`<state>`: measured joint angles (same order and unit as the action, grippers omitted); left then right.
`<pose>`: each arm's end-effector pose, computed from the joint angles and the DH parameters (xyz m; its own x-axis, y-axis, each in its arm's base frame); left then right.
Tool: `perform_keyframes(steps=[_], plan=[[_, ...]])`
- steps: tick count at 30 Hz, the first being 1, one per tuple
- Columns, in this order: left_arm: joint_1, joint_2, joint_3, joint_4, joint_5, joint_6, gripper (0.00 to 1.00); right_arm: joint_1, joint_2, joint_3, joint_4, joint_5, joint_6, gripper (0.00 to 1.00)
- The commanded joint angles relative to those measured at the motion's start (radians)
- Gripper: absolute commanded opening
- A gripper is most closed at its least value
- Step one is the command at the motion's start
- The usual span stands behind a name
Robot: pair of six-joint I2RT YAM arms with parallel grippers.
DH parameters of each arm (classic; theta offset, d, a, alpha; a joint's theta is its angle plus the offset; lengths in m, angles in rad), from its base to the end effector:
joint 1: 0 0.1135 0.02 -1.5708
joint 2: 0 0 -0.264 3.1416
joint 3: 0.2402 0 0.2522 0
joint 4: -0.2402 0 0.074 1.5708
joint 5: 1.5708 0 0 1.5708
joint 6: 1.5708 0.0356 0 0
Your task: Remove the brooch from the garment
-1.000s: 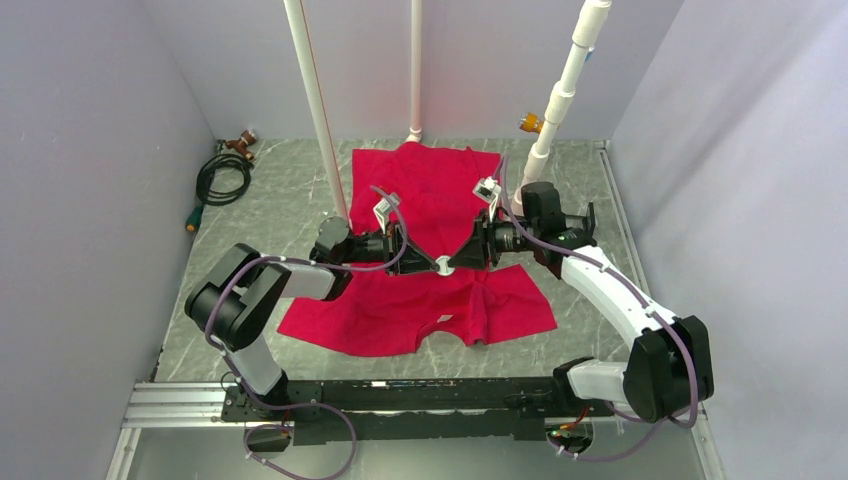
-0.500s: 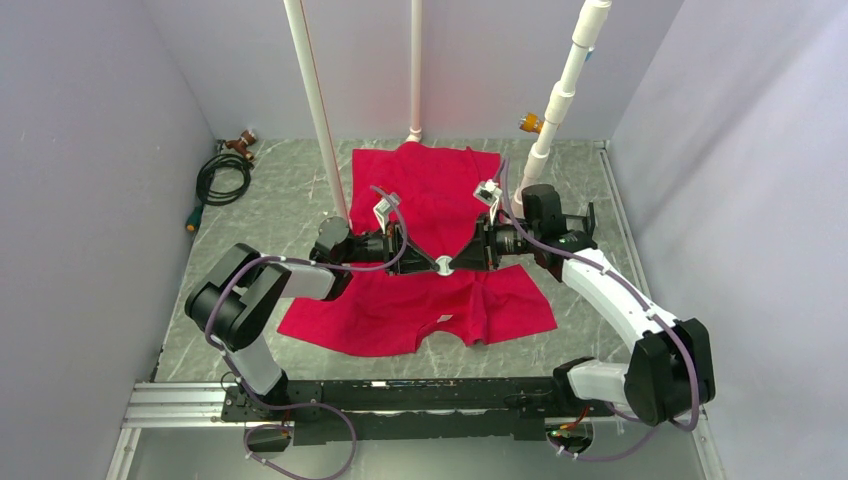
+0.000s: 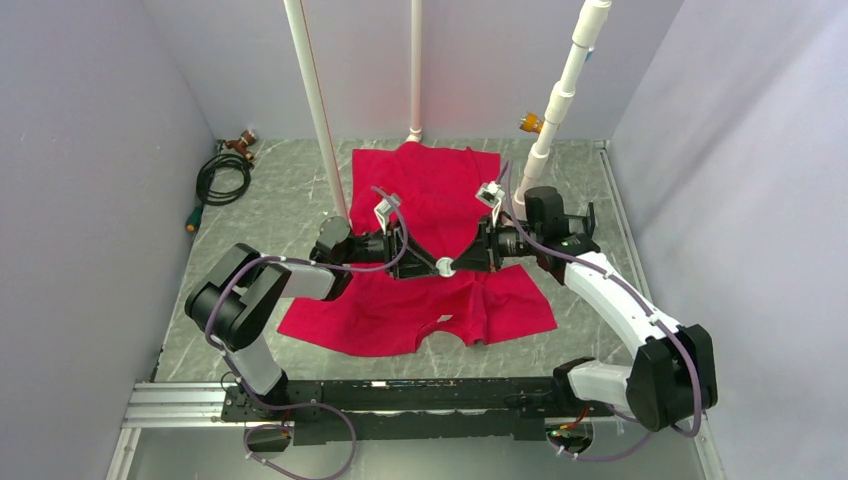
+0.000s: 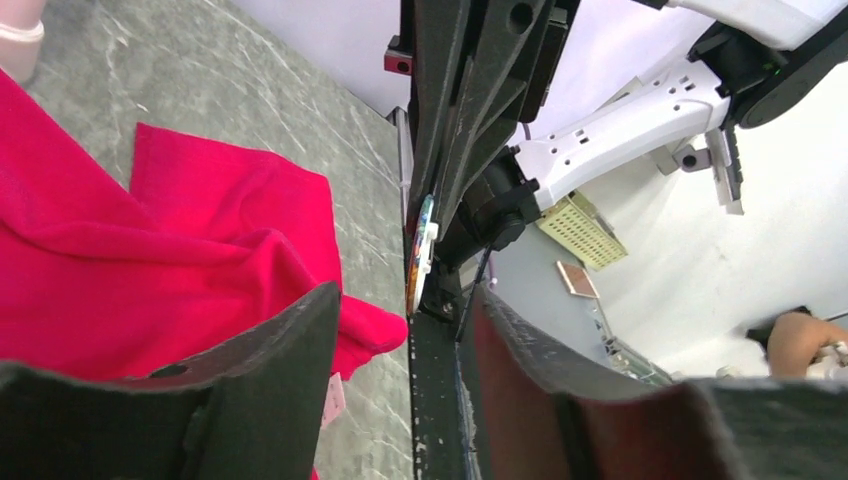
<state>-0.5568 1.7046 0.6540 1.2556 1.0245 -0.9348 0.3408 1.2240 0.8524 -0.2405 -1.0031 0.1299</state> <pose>0.2552 -0.1947 0.2112 -0.6896 -0.0631 -0.7215 0.7240 -0.0872 -0.6843 0.2317 0.1140 0.2752 -0.6445 -0.1547 -0.7488 -0.7529 0.2987 0.5864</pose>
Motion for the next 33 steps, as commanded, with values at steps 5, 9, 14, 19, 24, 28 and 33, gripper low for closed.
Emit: perform_keyframes(steps=[5, 9, 14, 19, 24, 28, 33], plan=[[0.027, -0.102, -0.005, -0.164, -0.009, 0.16, 1.0, -0.067, -0.119, -0.003, -0.119, 0.076, -0.201, 0.0], [0.053, -0.143, -0.004, -0.253, -0.01, 0.226, 1.0, -0.128, -0.202, 0.005, -0.207, 0.145, -0.292, 0.0], [0.067, -0.184, 0.004, -0.325, -0.003, 0.285, 1.0, -0.248, -0.319, 0.002, -0.32, 0.238, -0.44, 0.0], [0.07, -0.223, -0.005, -0.357, -0.008, 0.32, 1.0, -0.461, -0.378, -0.024, -0.337, 0.209, -0.453, 0.0], [0.076, -0.232, -0.008, -0.352, -0.004, 0.314, 1.0, -0.678, -0.344, -0.014, -0.359, 0.147, -0.471, 0.0], [0.077, -0.224, 0.0, -0.347, -0.003, 0.302, 1.0, -0.775, -0.231, 0.042, -0.351, 0.173, -0.464, 0.0], [0.092, -0.226, 0.036, -0.433, 0.007, 0.344, 1.0, -0.778, -0.132, 0.126, -0.312, 0.322, -0.425, 0.0]])
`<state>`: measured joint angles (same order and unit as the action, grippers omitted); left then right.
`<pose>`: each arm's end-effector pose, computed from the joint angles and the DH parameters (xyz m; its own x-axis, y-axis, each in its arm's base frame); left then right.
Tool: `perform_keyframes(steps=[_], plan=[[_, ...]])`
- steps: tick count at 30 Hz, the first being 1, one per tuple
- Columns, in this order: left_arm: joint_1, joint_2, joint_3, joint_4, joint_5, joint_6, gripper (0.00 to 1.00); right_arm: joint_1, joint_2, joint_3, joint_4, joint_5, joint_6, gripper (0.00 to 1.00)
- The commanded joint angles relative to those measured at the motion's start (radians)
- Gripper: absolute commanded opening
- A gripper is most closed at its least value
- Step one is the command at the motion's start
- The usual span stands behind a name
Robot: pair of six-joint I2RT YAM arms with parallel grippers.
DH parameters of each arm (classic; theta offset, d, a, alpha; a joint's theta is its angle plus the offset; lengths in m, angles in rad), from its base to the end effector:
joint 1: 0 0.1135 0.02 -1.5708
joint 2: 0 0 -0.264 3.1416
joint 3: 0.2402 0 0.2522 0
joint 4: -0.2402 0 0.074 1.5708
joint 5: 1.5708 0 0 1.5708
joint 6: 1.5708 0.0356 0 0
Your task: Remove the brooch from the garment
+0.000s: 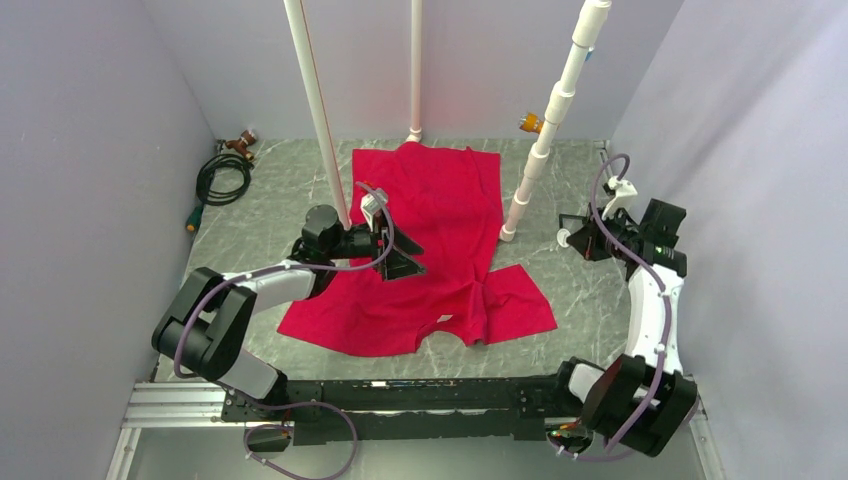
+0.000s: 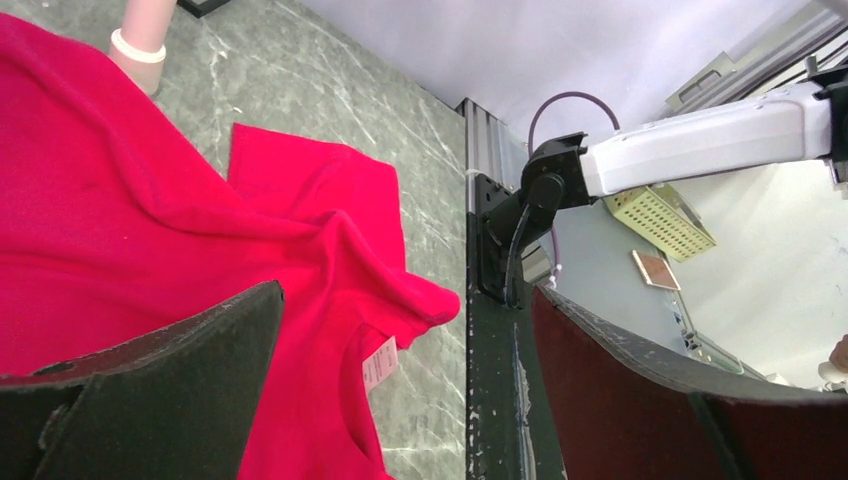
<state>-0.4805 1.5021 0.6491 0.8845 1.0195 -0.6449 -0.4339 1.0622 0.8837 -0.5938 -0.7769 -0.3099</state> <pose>0.2527 -0.1659 0.2347 -0.5771 -0.0543 -0.8149 0.8136 0.0479 -0.5794 0.2050 -0.0675 0.2903 -0.5554 0.0177 -0.8314 -0.3415 0.9067 0.2474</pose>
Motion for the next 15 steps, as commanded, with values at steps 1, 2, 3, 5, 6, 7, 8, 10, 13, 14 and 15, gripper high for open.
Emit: perform_keyframes(steps=[1, 2, 3, 5, 6, 7, 8, 10, 13, 14, 15], plan=[[0.021, -0.027, 0.051, -0.101, 0.017, 0.078, 1.0, -0.003, 0.045, 0.111, 0.049, 0.125, 0.02, 0.0], [0.028, -0.03, 0.06, -0.14, 0.018, 0.097, 1.0, -0.001, 0.067, 0.131, 0.05, 0.161, 0.022, 0.0], [0.036, -0.034, 0.072, -0.193, 0.016, 0.119, 1.0, 0.006, 0.089, 0.153, 0.045, 0.201, 0.028, 0.0], [0.053, -0.041, 0.096, -0.302, 0.018, 0.156, 0.99, 0.02, 0.135, 0.196, 0.027, 0.284, 0.047, 0.0], [0.06, -0.043, 0.108, -0.346, 0.018, 0.172, 1.0, 0.033, 0.154, 0.208, 0.025, 0.33, 0.055, 0.0], [0.071, -0.045, 0.123, -0.387, 0.021, 0.191, 1.0, 0.05, 0.171, 0.217, 0.029, 0.381, 0.061, 0.0], [0.078, -0.047, 0.133, -0.421, 0.025, 0.209, 0.99, 0.08, 0.187, 0.218, 0.04, 0.439, 0.066, 0.0], [0.091, -0.056, 0.142, -0.459, 0.026, 0.231, 0.99, 0.124, 0.213, 0.214, 0.07, 0.521, 0.073, 0.0], [0.105, -0.075, 0.138, -0.477, 0.017, 0.244, 1.0, 0.183, 0.27, 0.227, 0.094, 0.611, 0.106, 0.0], [0.109, -0.081, 0.133, -0.471, 0.016, 0.244, 1.0, 0.193, 0.293, 0.235, 0.1, 0.626, 0.12, 0.0], [0.112, -0.087, 0.125, -0.46, 0.017, 0.24, 0.99, 0.2, 0.313, 0.243, 0.107, 0.644, 0.136, 0.0]])
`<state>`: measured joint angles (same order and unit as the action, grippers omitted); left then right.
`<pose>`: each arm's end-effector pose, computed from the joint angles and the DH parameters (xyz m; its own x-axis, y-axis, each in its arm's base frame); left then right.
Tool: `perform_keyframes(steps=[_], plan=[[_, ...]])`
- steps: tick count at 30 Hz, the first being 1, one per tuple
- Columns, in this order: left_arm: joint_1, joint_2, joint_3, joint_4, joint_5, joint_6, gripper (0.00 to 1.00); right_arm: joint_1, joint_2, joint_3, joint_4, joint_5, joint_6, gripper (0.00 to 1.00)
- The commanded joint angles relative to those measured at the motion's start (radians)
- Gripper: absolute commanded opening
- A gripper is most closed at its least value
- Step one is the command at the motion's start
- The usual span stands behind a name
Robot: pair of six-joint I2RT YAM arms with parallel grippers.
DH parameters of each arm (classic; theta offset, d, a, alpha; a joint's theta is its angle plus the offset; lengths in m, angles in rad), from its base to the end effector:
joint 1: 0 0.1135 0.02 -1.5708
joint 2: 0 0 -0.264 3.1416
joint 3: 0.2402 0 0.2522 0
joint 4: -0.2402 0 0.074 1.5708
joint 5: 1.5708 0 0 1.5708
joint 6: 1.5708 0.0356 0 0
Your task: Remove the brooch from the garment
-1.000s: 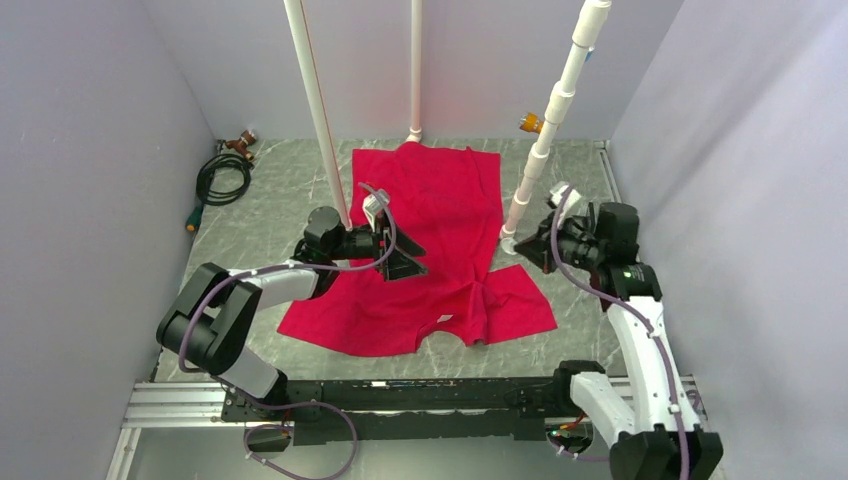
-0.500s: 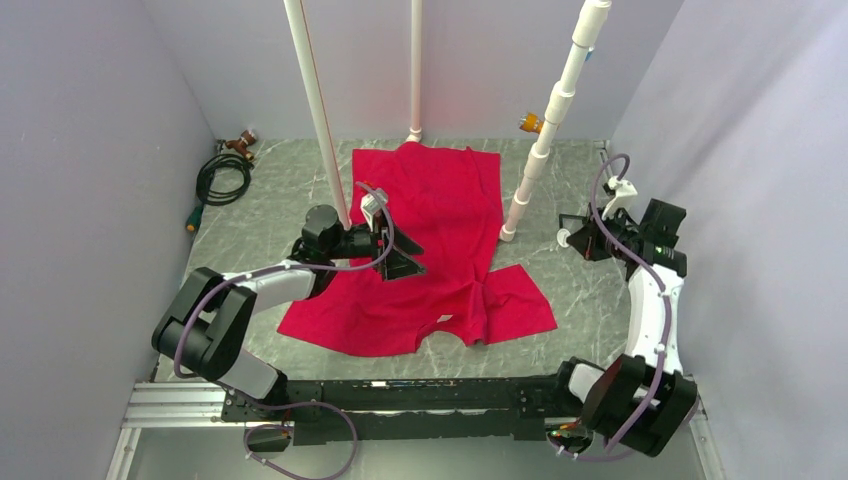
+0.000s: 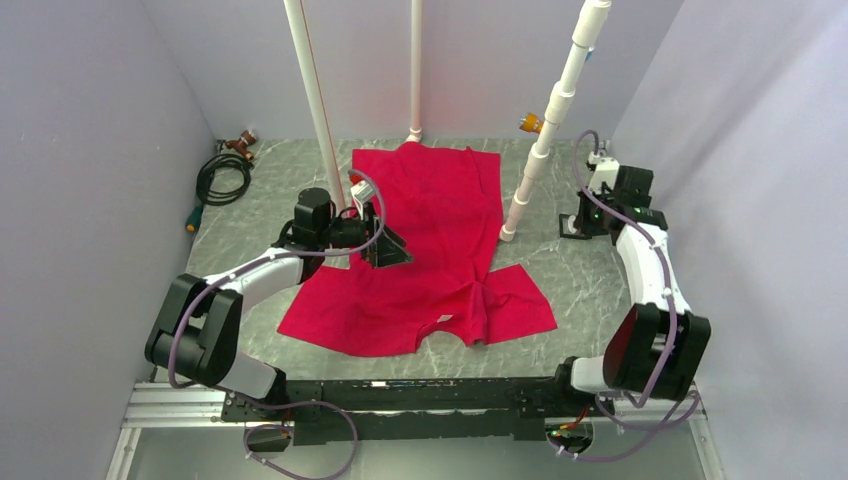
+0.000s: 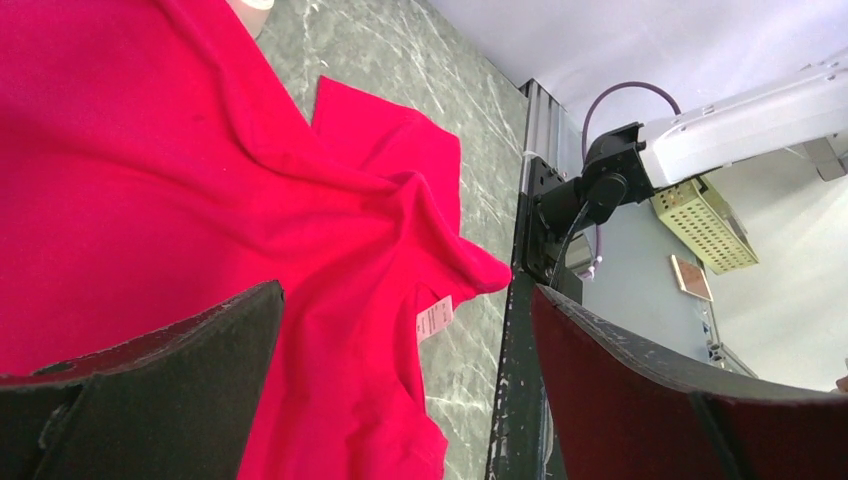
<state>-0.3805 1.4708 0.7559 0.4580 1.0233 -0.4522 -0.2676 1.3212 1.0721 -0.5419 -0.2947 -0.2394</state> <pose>0.2742 -0.1424 0.2374 -0.6317 0.0077 -0.7752 0.7605 0.2001 -0.6177 0.2756 -0.0648 0.2902 -0.6795 -0.0490 -0.7321 -0.1081 0.9936 0.0339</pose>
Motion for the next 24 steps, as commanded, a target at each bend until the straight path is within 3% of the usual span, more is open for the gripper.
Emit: perform_keyframes(steps=[1, 7, 24], plan=[[0.014, -0.064, 0.011, -0.023, 0.014, 0.042, 0.99, 0.041, 0.076, 0.063, 0.063, 0.196, 0.08, 0.0], [0.022, -0.071, -0.009, 0.021, 0.022, 0.016, 1.0, 0.081, 0.174, 0.086, 0.124, 0.357, 0.114, 0.0], [0.026, -0.044, -0.031, 0.115, 0.032, -0.023, 1.0, 0.096, 0.347, 0.127, 0.233, 0.408, 0.063, 0.0]])
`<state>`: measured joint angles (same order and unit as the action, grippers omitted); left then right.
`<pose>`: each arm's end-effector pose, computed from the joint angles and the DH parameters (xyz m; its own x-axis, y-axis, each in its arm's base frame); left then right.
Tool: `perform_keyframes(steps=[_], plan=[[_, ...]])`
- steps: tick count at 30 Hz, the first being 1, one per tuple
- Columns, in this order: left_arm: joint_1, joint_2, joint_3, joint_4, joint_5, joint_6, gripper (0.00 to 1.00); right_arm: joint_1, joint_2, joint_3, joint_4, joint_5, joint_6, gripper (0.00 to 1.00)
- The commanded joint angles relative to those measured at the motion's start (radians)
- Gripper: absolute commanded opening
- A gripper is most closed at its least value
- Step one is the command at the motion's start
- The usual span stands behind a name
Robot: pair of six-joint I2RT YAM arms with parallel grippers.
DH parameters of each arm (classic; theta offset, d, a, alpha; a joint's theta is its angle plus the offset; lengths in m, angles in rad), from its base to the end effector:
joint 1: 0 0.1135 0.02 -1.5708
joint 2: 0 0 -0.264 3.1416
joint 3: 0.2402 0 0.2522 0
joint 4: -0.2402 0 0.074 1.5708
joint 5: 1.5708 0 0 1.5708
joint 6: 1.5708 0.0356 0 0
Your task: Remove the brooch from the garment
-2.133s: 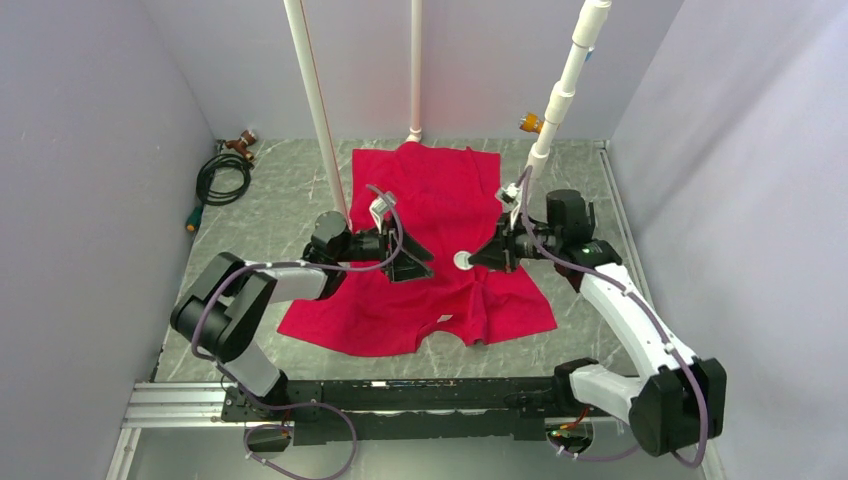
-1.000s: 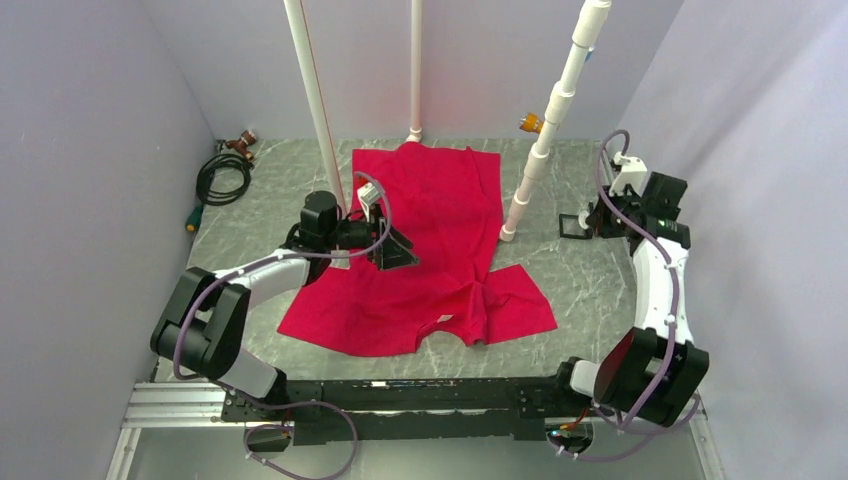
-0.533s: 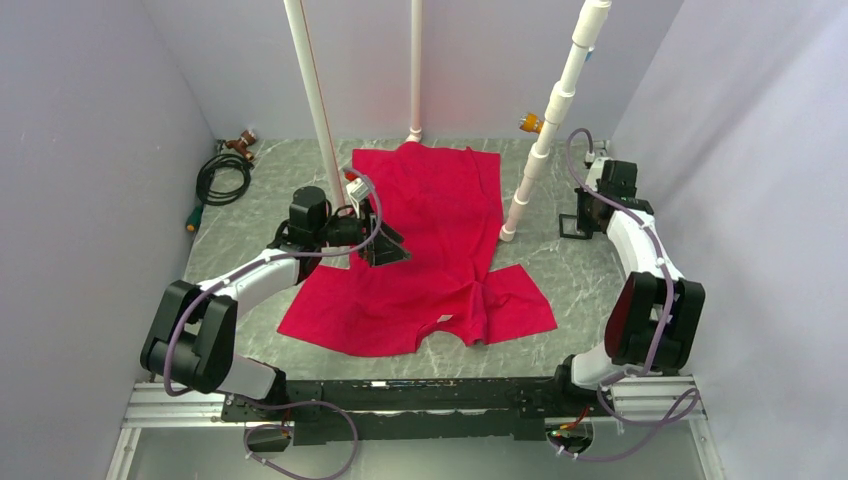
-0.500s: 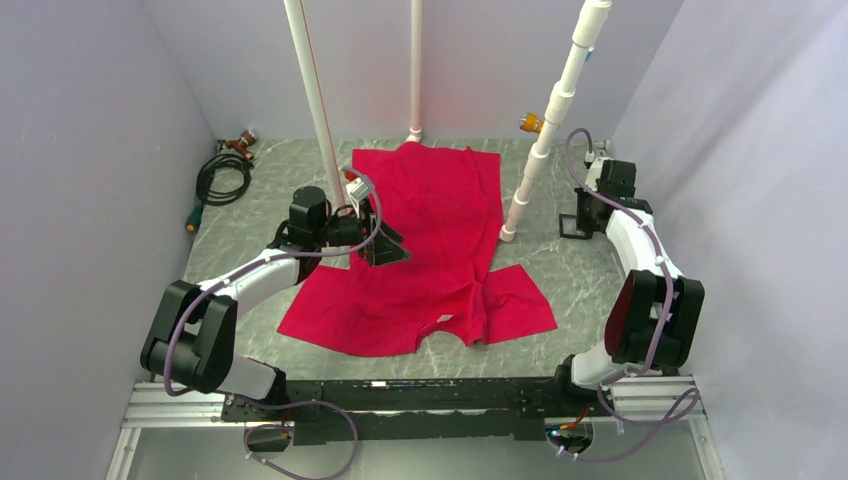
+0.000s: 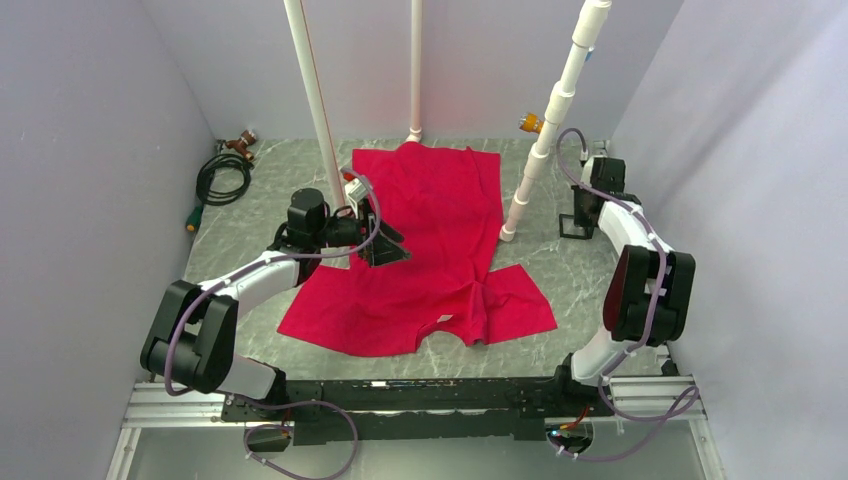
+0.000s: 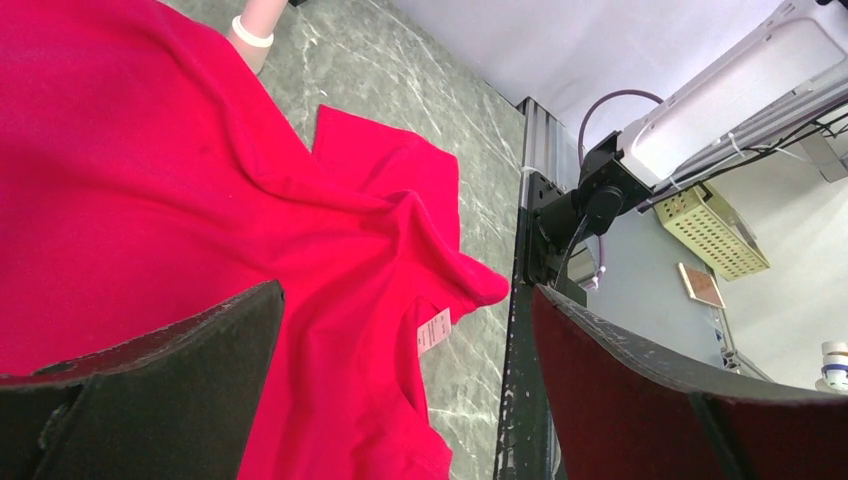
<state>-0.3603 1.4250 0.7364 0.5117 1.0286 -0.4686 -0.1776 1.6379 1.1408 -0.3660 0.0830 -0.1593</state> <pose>0.2698 -0.1342 0.2491 -0.5855 -0.0285 -0.8102 0.7920 0.1936 -0.5791 0.3467 -0.0652 0.2296 -0.7748 -0.0215 -0.6319 0.1076 0.9804 -0.1653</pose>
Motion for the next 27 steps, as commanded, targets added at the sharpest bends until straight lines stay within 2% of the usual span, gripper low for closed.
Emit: perform_keyframes(steps=[1, 17, 27], plan=[[0.006, 0.002, -0.014, 0.068, 0.028, -0.008, 1.0, 0.008, 0.04, 0.064, 0.06, 0.034, -0.018, 0.0], [0.007, 0.034, -0.015, 0.107, 0.044, -0.054, 1.0, 0.049, 0.171, 0.108, 0.112, 0.179, -0.094, 0.0], [0.012, 0.042, -0.023, 0.135, 0.054, -0.07, 0.99, 0.053, 0.215, 0.098, 0.144, 0.205, -0.108, 0.0]])
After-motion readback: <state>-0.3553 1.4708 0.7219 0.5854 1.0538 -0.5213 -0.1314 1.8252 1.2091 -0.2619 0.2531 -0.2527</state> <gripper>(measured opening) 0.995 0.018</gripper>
